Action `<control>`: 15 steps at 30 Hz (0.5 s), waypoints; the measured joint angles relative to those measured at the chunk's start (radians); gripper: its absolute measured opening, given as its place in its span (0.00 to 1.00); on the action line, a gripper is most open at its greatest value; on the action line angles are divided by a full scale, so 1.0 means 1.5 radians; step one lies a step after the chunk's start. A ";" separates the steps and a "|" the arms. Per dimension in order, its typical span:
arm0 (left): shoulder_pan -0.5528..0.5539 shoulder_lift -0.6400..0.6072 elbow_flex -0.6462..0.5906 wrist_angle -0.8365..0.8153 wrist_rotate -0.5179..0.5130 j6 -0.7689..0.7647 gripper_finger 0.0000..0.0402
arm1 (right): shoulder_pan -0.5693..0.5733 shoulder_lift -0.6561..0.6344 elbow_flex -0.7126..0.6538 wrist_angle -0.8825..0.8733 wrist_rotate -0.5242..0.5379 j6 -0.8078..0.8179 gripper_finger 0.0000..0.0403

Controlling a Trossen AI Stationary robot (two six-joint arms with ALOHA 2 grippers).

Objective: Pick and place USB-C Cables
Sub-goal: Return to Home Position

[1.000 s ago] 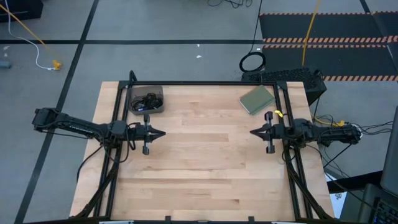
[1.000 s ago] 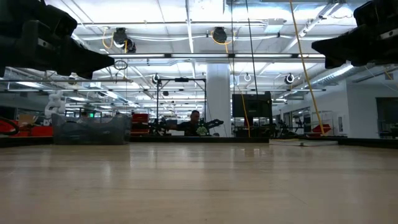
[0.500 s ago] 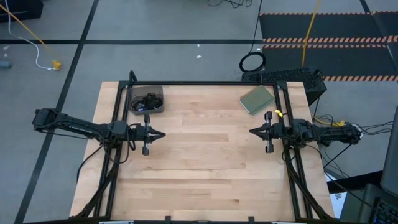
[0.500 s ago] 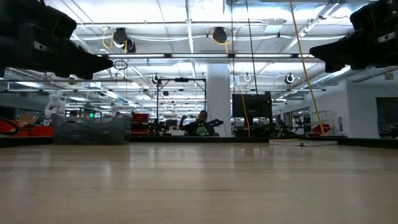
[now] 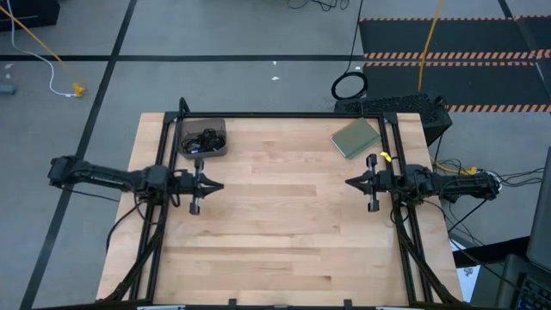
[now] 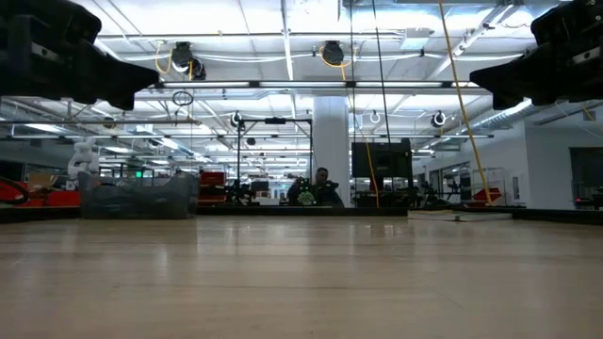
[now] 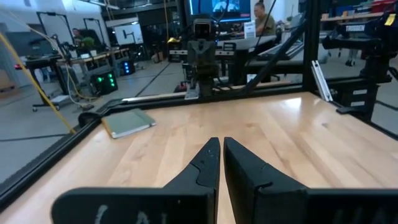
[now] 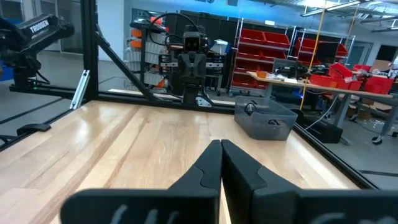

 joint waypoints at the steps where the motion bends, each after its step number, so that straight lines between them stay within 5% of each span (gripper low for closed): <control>1: 0.002 -0.013 0.000 -0.011 -0.001 0.001 0.06 | 0.000 0.000 0.000 0.000 0.000 0.000 0.00; 15: 0.012 -0.173 0.000 -0.180 -0.002 -0.008 0.06 | 0.000 0.000 0.000 0.003 0.000 0.000 0.00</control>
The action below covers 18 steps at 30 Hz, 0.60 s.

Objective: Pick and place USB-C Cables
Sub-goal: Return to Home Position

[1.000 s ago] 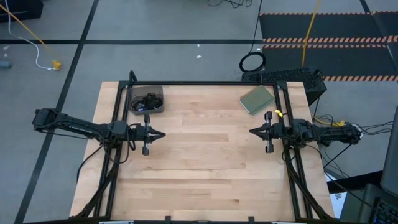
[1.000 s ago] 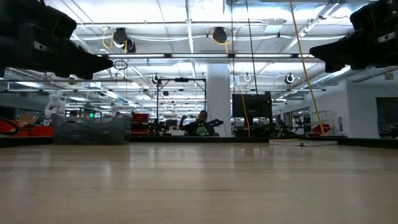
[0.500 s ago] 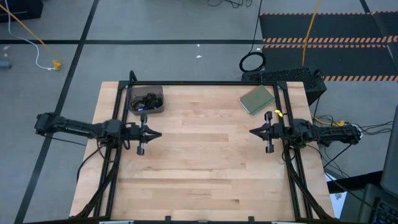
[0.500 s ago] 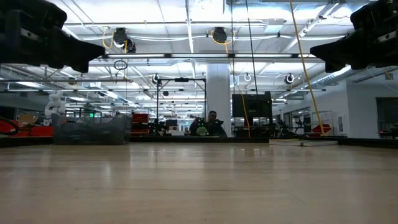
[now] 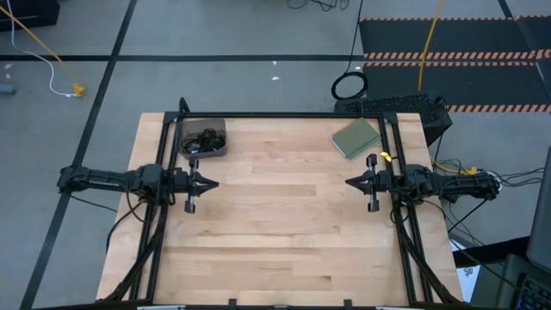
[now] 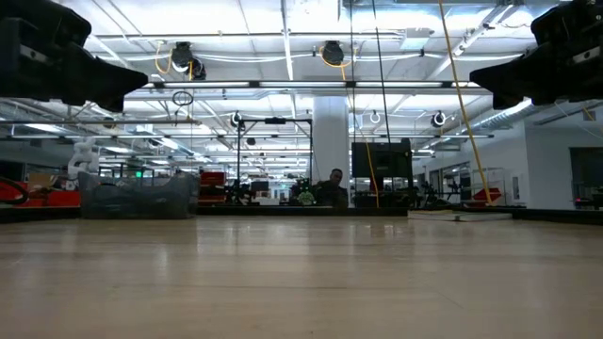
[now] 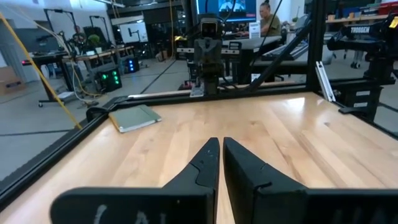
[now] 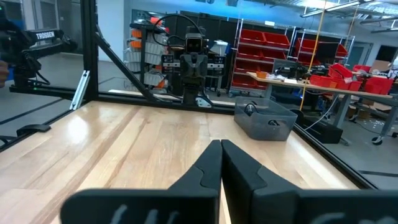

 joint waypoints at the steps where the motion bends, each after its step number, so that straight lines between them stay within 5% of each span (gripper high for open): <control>1: 0.000 -0.012 0.000 -0.014 0.000 -0.004 0.06 | 0.000 0.000 0.000 0.000 0.000 0.000 0.00; 10: 0.000 -0.109 0.000 -0.094 0.007 -0.009 0.06 | 0.000 0.000 0.000 0.000 0.000 0.000 0.00; 18: 0.000 -0.113 0.001 -0.102 0.009 0.036 0.06 | 0.000 0.000 0.000 0.000 0.000 0.000 0.00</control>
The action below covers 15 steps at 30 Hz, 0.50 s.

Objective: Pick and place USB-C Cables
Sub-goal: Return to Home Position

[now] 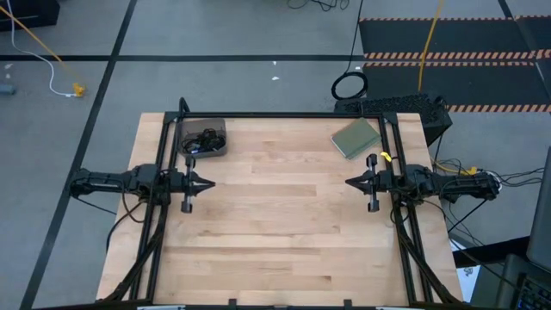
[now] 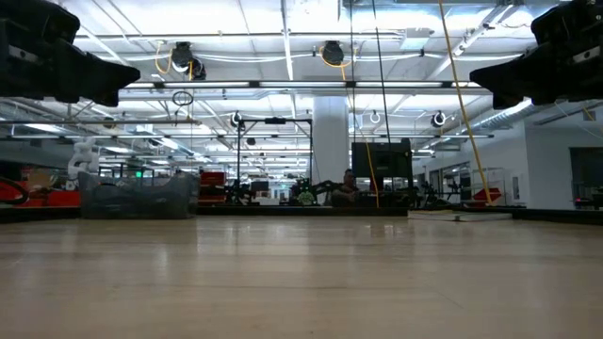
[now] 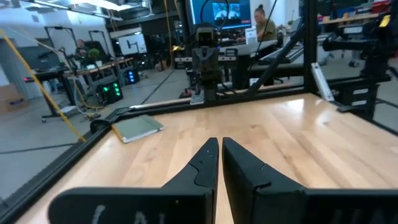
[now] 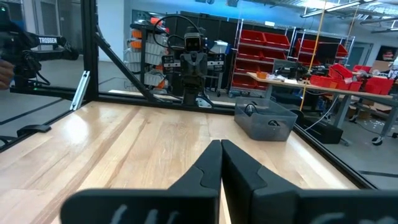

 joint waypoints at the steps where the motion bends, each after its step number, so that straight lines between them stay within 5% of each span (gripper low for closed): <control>1: 0.000 0.000 0.000 0.000 -0.004 0.005 0.06 | 0.000 0.000 0.000 0.000 0.000 0.000 0.00; 15: 0.000 0.007 0.000 0.004 -0.007 0.008 0.06 | 0.000 0.000 0.000 0.000 0.000 0.000 0.00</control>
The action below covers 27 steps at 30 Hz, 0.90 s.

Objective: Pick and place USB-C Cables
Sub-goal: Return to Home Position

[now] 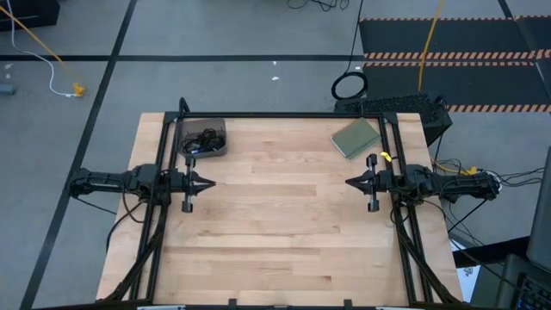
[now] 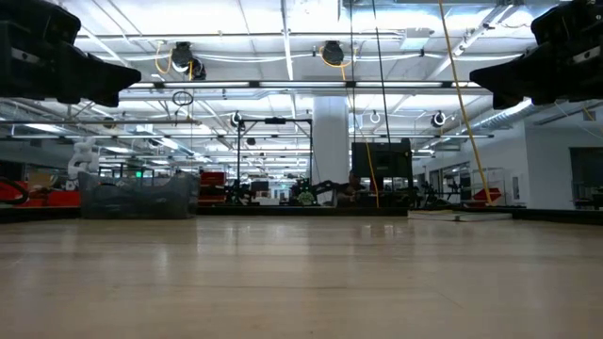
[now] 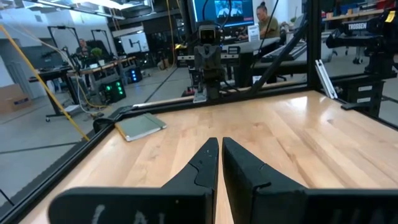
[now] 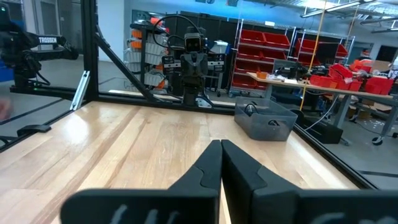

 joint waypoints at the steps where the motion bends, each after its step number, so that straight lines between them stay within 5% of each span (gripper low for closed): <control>1: 0.000 0.000 0.000 0.001 -0.001 0.000 0.06 | 0.000 0.000 0.000 0.000 0.000 0.000 0.00; 27: 0.000 0.000 -0.001 0.008 -0.001 0.000 0.06 | 0.000 0.000 0.000 0.000 0.000 0.000 0.00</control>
